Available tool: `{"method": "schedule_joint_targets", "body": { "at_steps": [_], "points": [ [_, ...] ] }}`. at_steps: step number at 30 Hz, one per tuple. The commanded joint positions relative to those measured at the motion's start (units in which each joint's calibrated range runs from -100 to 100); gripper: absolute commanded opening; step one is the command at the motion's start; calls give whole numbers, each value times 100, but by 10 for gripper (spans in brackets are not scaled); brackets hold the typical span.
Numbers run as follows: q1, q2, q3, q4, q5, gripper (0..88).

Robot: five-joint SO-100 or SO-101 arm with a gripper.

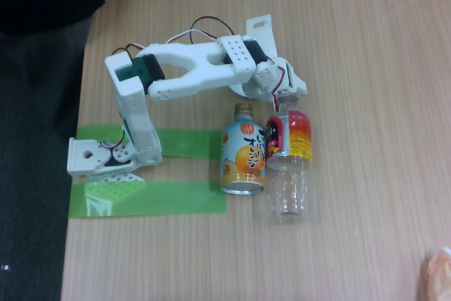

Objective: Pick up the plastic bottle and stand it up on the white place

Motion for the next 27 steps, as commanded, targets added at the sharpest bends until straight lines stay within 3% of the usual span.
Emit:
{"method": "schedule_joint_targets", "body": {
  "at_steps": [1,27],
  "points": [
    [-13,-30,-249,-56,-21,255],
    [-13,-30,-249,-48,15,240]
  ]
}}
